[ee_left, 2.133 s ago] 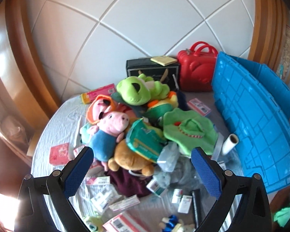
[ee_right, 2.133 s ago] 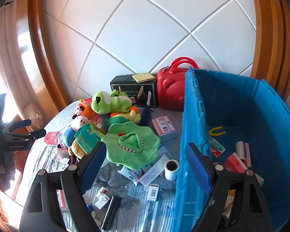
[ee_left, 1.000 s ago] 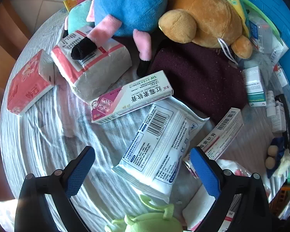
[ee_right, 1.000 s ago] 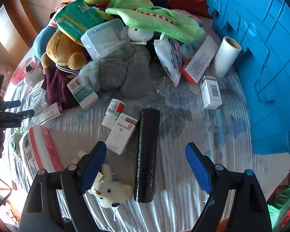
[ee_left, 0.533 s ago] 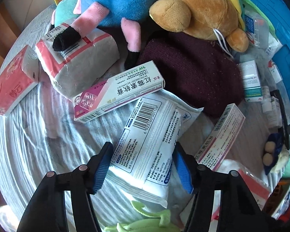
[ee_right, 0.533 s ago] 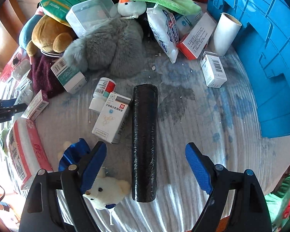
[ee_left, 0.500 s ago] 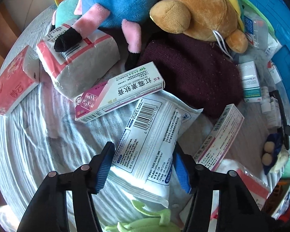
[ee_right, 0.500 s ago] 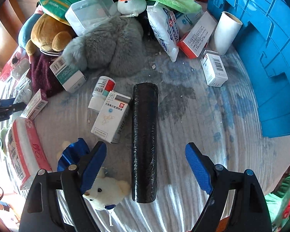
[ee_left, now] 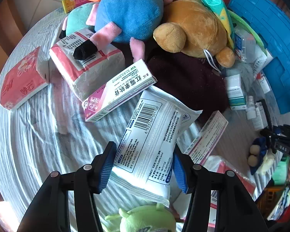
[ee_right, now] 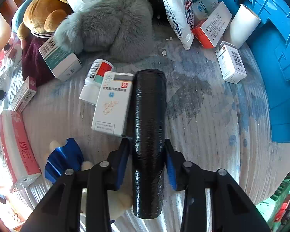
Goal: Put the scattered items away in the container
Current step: 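Lift and carry the wipe packet and black roll over the blue bin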
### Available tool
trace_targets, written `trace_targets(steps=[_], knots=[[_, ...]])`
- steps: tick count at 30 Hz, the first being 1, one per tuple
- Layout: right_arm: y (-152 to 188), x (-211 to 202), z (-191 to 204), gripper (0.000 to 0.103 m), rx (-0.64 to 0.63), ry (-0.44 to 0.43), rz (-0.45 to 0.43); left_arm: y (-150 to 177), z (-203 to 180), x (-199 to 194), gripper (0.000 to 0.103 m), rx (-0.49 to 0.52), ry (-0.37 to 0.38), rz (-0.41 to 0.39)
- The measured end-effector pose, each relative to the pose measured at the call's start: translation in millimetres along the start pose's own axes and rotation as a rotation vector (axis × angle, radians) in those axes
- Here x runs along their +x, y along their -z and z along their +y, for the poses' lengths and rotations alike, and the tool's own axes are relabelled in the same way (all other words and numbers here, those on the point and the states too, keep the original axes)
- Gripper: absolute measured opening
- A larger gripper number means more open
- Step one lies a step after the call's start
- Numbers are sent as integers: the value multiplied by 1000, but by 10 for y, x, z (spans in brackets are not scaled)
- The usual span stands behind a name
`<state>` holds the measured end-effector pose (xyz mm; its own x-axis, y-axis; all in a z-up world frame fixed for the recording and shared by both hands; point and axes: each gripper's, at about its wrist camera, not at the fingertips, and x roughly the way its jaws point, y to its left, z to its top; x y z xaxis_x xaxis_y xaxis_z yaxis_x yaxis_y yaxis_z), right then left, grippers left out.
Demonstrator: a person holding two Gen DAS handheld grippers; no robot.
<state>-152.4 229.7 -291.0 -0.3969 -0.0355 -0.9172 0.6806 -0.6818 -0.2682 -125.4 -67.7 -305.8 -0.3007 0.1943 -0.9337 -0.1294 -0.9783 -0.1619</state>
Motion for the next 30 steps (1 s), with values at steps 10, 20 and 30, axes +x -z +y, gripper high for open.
trace_targets(steps=[10,20,30], knots=[[-32,-141,-41,29,22,0,-13,-78,33,-176,55,-27,-9,-47],[-130,-509,-1,29,12,-14,-89,-159,138,-391,55,-37,-21,-102],[-269,-915,-5,29,-39,-67,-185,-144,261,-944,55,-87,-79,-169]])
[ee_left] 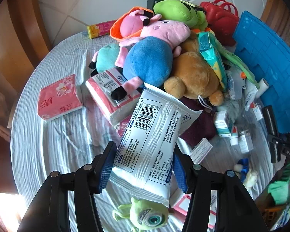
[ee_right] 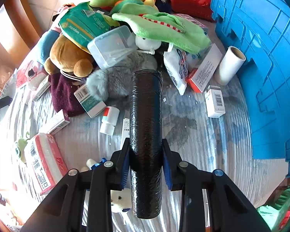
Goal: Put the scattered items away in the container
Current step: 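Lift and carry the wipe packet and black roll over the blue bin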
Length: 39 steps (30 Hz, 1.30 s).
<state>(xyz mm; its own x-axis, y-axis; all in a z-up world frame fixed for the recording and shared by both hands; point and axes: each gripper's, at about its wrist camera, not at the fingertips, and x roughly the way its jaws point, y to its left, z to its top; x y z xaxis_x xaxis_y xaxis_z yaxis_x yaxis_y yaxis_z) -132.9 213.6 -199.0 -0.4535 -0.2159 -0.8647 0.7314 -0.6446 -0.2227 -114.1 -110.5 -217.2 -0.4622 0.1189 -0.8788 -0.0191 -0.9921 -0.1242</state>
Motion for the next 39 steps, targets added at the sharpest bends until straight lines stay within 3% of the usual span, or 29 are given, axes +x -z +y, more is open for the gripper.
trace_targets(steps=[20,39], knots=[[-582,-886,-3,29,-108,-115,-208,-372,-80,-1175,55,-128,-115,-191],[-962,-1742,-315,29,-210,-228,-372,-689,-625,-1737,55,-178,-190,-290]])
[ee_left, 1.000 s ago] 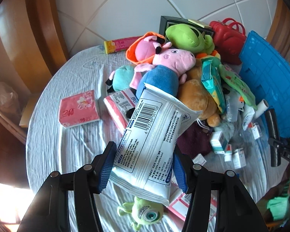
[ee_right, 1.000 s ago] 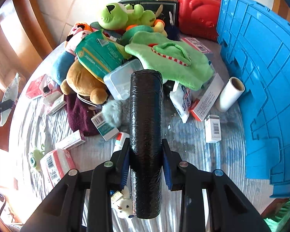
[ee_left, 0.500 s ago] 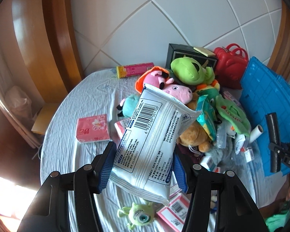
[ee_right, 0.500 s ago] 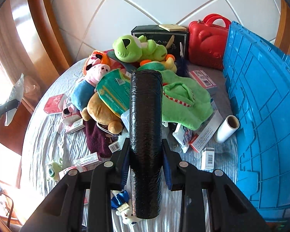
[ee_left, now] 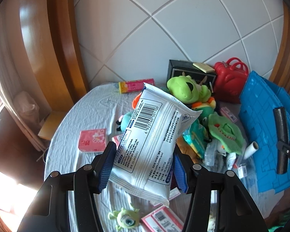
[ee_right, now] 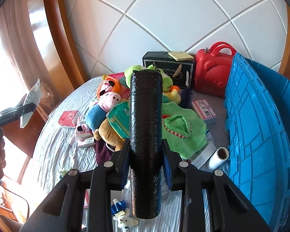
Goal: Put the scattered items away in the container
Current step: 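Lift and carry the wipe packet and black roll over the blue bin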
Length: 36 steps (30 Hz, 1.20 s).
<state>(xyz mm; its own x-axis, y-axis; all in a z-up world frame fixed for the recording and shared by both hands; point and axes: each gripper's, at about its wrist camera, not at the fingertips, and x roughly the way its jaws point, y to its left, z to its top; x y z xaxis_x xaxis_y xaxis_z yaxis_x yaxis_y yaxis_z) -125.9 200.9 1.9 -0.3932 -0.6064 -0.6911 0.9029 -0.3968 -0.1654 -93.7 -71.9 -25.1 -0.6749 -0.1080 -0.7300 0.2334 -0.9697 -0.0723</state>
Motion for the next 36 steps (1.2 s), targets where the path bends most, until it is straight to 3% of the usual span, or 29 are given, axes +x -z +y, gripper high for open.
trace_targets(steps=[18,36], knots=[[-259,-571,-802,29,-2,-18,-108,-446,-1133,-291,55,48,42,-87],[-151,-1046,-1640,29,78,40,-156,-774,-2474,-312,55,168,130,-115]])
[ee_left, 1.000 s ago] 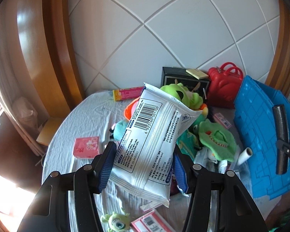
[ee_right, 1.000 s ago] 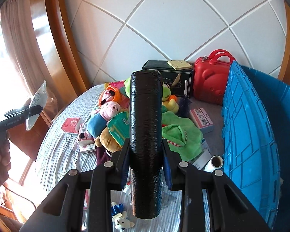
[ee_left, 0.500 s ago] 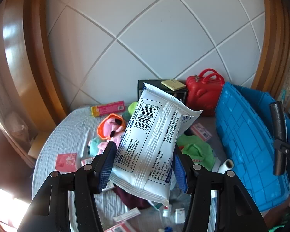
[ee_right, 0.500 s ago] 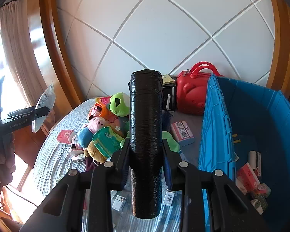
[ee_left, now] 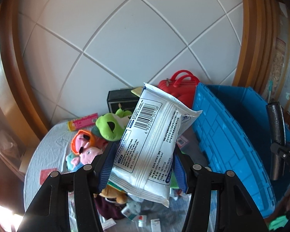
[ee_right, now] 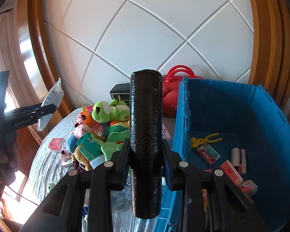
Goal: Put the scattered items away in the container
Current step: 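Lift and carry the wipe packet and black roll over the blue bin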
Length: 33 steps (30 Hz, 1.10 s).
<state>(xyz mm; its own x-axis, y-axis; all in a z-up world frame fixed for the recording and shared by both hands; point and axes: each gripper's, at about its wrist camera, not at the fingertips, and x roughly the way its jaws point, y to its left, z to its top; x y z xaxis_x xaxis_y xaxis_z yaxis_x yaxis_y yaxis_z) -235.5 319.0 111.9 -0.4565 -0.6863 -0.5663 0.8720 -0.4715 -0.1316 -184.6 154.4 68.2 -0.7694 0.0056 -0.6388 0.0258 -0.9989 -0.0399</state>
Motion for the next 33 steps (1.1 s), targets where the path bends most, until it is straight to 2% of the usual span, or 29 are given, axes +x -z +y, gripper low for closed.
trace_targets(steps=[17,33], knots=[[166,-420,-914,29,133,129,-24,-410,-1386,62,55,172,172,-36],[260,-531,-1430,29,197,217,0,-650,-2444,279,55,285,310,-45]])
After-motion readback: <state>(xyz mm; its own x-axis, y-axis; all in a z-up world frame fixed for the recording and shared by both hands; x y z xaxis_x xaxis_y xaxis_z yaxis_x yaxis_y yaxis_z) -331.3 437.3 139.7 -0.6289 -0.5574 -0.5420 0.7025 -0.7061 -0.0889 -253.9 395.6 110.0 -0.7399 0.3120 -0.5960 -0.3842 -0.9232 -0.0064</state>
